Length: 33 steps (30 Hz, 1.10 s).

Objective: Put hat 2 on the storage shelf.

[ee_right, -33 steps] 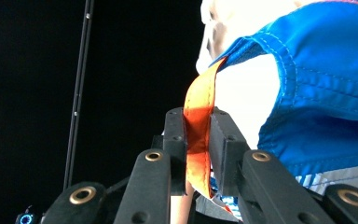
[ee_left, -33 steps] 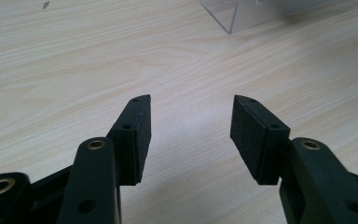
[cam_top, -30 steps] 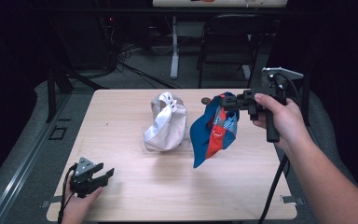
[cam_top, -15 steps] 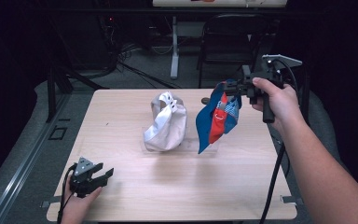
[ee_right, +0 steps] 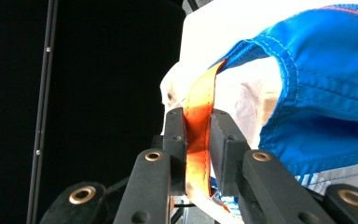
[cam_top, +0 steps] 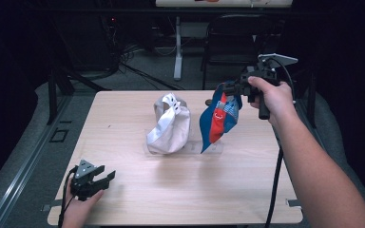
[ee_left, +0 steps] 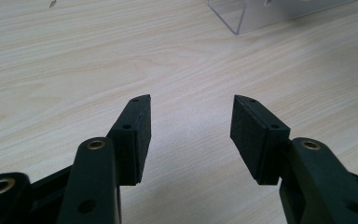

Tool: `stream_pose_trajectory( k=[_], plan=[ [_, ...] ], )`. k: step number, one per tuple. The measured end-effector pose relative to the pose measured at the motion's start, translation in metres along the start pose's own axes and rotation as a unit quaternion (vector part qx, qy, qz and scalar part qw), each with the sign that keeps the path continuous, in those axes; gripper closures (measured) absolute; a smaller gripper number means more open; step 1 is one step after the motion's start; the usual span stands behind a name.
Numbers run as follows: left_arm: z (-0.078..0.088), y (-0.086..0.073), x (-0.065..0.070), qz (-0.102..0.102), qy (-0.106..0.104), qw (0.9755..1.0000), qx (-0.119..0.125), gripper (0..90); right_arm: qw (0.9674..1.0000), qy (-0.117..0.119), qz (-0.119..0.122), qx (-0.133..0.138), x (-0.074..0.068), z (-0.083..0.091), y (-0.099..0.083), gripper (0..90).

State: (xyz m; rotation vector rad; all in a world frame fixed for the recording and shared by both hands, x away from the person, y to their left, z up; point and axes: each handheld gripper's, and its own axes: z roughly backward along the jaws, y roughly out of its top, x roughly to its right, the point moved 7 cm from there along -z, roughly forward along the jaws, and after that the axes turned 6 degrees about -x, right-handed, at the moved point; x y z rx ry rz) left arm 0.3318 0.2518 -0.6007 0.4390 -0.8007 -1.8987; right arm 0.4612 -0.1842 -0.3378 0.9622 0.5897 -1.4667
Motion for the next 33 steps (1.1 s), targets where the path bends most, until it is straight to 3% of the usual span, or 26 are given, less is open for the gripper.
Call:
stream_pose_trajectory(
  k=[6, 17, 33],
  plan=[
    [-0.003, 0.002, -0.002, 0.001, -0.003, 1.0, -0.005, 48.5, 1.0, 0.003, -0.001, 0.006, -0.001, -0.008, 0.006, 77.9],
    [-0.005, 0.007, 0.001, 0.0, -0.005, 1.0, 0.0, 48.4, 0.9996, -0.005, -0.002, 0.029, -0.002, 0.004, 0.011, 77.9],
    [-0.006, 0.01, 0.0, -0.004, -0.006, 1.0, 0.0, 48.4, 0.9997, -0.024, -0.002, 0.002, 0.009, -0.019, 0.004, 77.7]
  ],
)
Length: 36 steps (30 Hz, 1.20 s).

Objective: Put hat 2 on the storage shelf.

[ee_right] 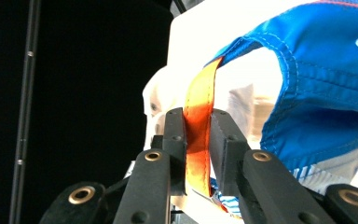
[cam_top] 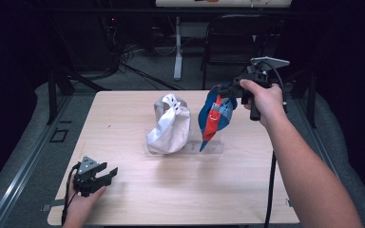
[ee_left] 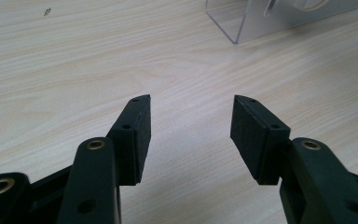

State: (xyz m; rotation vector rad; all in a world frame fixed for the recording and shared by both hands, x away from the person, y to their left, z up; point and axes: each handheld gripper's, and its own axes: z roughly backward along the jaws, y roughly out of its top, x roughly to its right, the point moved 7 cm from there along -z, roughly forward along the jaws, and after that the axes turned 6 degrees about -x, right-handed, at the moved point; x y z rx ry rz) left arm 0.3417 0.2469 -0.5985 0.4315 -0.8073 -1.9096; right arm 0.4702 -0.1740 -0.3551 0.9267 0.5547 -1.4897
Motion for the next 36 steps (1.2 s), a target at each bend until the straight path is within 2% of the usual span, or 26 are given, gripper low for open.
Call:
stream_pose_trajectory(
  k=[3, 8, 17, 20, 24, 27, 33, 36],
  plan=[
    [0.0, 0.0, 0.0, 0.001, 0.0, 1.0, 0.005, 48.4, 0.9999, -0.013, -0.004, -0.005, 0.008, -0.006, -0.003, 77.6],
    [0.001, 0.0, 0.001, -0.004, -0.001, 1.0, 0.001, 48.4, 0.9999, -0.01, -0.007, -0.011, 0.015, -0.012, -0.007, 77.5],
    [0.0, 0.0, 0.002, -0.002, 0.0, 1.0, 0.004, 48.4, 0.9998, -0.017, 0.002, -0.012, 0.013, -0.011, -0.012, 76.3],
    [0.0, 0.0, 0.001, 0.0, 0.002, 1.0, 0.009, 48.4, 0.9998, -0.017, 0.004, -0.009, 0.012, -0.007, -0.013, 76.1],
    [0.001, -0.001, 0.0, -0.001, 0.0, 1.0, 0.008, 48.4, 0.9994, -0.031, 0.013, -0.004, 0.012, -0.002, -0.014, 74.7],
    [0.0, 0.0, 0.0, 0.0, 0.0, 0.9999, 0.011, 48.4, 0.9995, -0.028, 0.016, 0.0, 0.011, 0.003, -0.014, 74.7],
    [0.0, 0.0, 0.0, 0.0, -0.002, 1.0, 0.008, 48.4, 0.9983, -0.05, 0.03, 0.003, 0.009, 0.008, -0.017, 72.3],
    [-0.001, 0.001, 0.0, 0.0, -0.002, 1.0, 0.008, 48.4, 0.9961, -0.077, 0.043, 0.006, 0.01, 0.01, -0.019, 70.9]
  ],
)
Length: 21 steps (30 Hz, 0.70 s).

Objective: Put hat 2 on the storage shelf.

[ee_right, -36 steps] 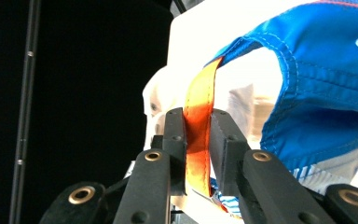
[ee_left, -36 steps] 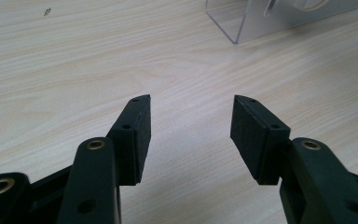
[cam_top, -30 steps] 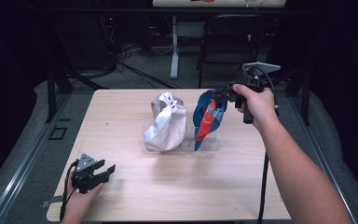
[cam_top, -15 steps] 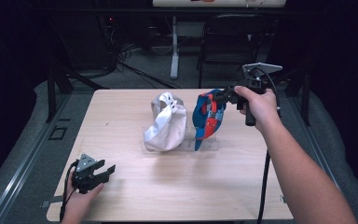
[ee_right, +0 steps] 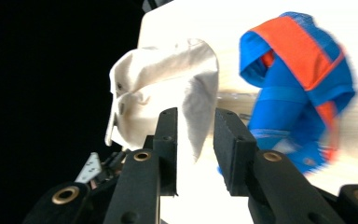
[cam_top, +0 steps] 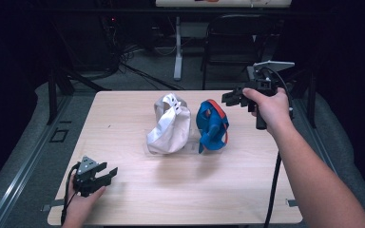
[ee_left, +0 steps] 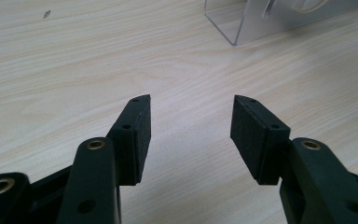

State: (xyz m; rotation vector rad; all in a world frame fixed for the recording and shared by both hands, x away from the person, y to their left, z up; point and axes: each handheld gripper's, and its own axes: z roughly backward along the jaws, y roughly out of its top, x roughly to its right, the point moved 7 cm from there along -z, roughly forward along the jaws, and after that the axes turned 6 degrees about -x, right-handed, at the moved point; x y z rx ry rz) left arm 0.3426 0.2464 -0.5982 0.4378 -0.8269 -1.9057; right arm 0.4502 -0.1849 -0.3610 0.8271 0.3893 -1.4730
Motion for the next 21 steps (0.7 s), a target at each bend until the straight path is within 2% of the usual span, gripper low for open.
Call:
stream_pose_trajectory(
  k=[2, 8, 9, 17, 21],
  plan=[
    [0.0, 0.0, 0.0, -0.001, -0.001, 1.0, -0.007, 48.4, 1.0, -0.005, 0.002, 0.003, 0.0, 0.001, -0.001, 70.1],
    [-0.002, 0.002, 0.002, -0.003, -0.001, 1.0, 0.004, 48.4, 0.9997, -0.015, 0.015, 0.007, 0.001, 0.003, -0.009, 67.8],
    [-0.002, 0.002, 0.002, -0.004, -0.001, 1.0, -0.001, 48.4, 0.9998, -0.015, 0.015, 0.007, 0.001, 0.003, -0.011, 67.3],
    [-0.006, 0.005, 0.005, -0.009, -0.006, 0.9999, -0.001, 48.3, 0.9988, -0.034, 0.034, 0.011, 0.011, 0.009, -0.031, 62.0],
    [-0.009, 0.006, 0.005, -0.01, -0.009, 0.9999, 0.002, 48.3, 0.9974, -0.042, 0.05, 0.03, 0.016, 0.015, -0.04, 59.9]
  ],
)
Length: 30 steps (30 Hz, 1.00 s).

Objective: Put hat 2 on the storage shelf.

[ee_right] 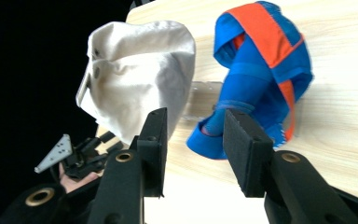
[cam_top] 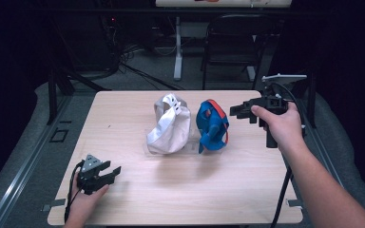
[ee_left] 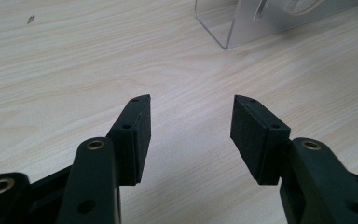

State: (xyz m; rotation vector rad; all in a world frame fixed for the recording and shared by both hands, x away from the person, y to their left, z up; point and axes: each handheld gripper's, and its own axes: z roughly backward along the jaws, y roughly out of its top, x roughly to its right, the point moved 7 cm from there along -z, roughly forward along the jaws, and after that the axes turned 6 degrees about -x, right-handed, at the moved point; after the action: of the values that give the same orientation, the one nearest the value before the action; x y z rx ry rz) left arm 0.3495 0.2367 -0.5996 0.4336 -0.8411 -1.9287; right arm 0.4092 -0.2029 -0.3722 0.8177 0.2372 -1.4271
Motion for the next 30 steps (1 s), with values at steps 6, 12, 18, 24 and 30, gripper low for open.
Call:
stream_pose_trajectory(
  k=[6, 12, 18, 24, 30],
  plan=[
    [-0.006, 0.003, 0.001, -0.002, -0.006, 1.0, -0.002, 48.2, 0.9997, -0.001, 0.015, 0.019, 0.007, 0.005, -0.015, 57.1],
    [-0.007, 0.005, 0.005, -0.011, -0.008, 0.9999, -0.004, 47.9, 0.999, -0.009, 0.03, 0.033, 0.018, 0.003, -0.033, 55.0],
    [-0.007, 0.005, 0.007, -0.011, -0.008, 0.9999, -0.003, 47.7, 0.9971, -0.017, 0.056, 0.049, 0.026, -0.002, -0.052, 53.4],
    [-0.008, 0.005, 0.007, -0.009, -0.009, 0.9999, -0.005, 47.7, 0.9935, -0.028, 0.083, 0.073, 0.037, -0.013, -0.067, 52.5],
    [-0.008, 0.003, 0.005, -0.009, -0.01, 0.9998, -0.012, 47.7, 0.9928, -0.023, 0.087, 0.078, 0.053, -0.035, -0.089, 51.1]
  ],
)
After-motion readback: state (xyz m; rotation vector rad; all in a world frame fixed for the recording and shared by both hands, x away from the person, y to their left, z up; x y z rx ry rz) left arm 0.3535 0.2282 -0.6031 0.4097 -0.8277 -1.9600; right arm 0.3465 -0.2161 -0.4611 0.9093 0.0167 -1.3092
